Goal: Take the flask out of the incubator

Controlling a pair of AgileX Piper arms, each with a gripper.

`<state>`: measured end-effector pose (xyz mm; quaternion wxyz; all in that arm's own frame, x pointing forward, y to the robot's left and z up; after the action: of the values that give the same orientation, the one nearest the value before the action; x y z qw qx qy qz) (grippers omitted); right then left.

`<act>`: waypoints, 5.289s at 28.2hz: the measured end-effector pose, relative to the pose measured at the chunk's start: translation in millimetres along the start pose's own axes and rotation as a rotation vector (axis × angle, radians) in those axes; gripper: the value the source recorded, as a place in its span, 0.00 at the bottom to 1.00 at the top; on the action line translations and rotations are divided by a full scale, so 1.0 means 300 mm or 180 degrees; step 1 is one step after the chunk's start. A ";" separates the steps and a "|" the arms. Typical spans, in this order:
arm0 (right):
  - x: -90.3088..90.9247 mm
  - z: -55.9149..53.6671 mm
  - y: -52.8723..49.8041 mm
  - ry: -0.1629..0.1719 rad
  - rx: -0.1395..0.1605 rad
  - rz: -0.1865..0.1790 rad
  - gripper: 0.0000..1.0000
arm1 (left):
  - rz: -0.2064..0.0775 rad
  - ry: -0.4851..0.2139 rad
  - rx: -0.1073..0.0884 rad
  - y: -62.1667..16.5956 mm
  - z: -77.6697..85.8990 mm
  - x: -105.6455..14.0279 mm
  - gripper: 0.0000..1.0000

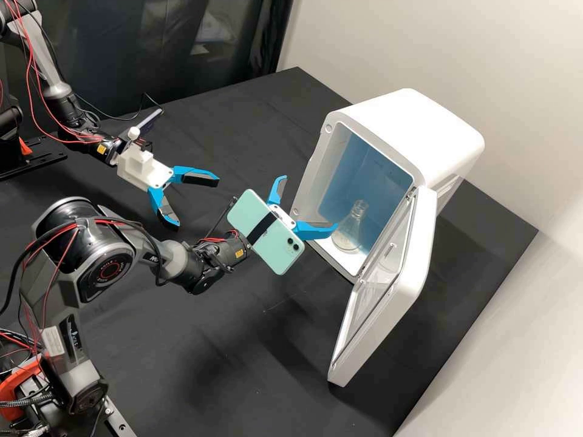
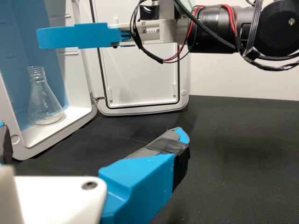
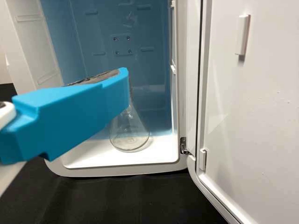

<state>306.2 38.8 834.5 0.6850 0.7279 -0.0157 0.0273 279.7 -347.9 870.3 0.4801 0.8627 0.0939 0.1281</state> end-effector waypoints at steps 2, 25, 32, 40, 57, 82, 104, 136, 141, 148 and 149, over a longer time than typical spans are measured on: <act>0.000 0.000 0.000 0.0000 0.0000 0.0000 1.00 | -0.0005 0.0009 -0.0002 -0.001 -0.002 -0.005 1.00; 0.131 0.097 -0.067 -0.0272 -0.0037 -0.0070 1.00 | 0.0153 -0.0001 0.0011 0.025 -0.007 -0.026 1.00; 0.218 0.116 -0.068 -0.0416 -0.0068 -0.0007 1.00 | 0.0153 -0.0001 0.0011 0.025 -0.007 -0.026 1.00; 0.305 0.114 -0.085 -0.0525 -0.0125 0.0043 1.00 | 0.0153 -0.0001 0.0011 0.025 -0.007 -0.026 1.00; 0.507 0.113 -0.203 -0.0774 -0.0381 -0.0150 1.00 | 0.0183 -0.0009 0.0012 0.030 -0.005 -0.036 1.00; 0.607 0.159 -0.150 -0.0934 -0.0331 -0.0118 1.00 | 0.0175 -0.0045 0.0015 0.028 0.006 -0.035 1.00; 0.666 0.168 -0.165 -0.0934 -0.0212 -0.0322 1.00 | 0.0170 -0.0070 0.0017 0.026 0.013 -0.035 1.00; 0.715 0.221 -0.173 -0.0966 -0.0284 -0.0301 0.00 | 0.0169 -0.0075 0.0023 0.026 0.015 -0.035 1.00; 0.717 0.228 -0.179 -0.0982 -0.0295 -0.0315 0.00 | 0.0169 -0.0075 0.0023 0.026 0.015 -0.035 1.00; 0.717 0.228 -0.179 -0.0986 -0.0288 -0.0313 0.00 | 0.0169 -0.0075 0.0023 0.026 0.015 -0.035 1.00; 0.717 0.228 -0.179 -0.0986 -0.0288 -0.0313 0.00 | 0.0169 -0.0075 0.0023 0.026 0.015 -0.035 1.00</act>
<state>525.2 -23.0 790.0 0.7069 0.6917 -0.0867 -0.1194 271.5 -358.5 873.3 0.4745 0.8681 0.0658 0.1303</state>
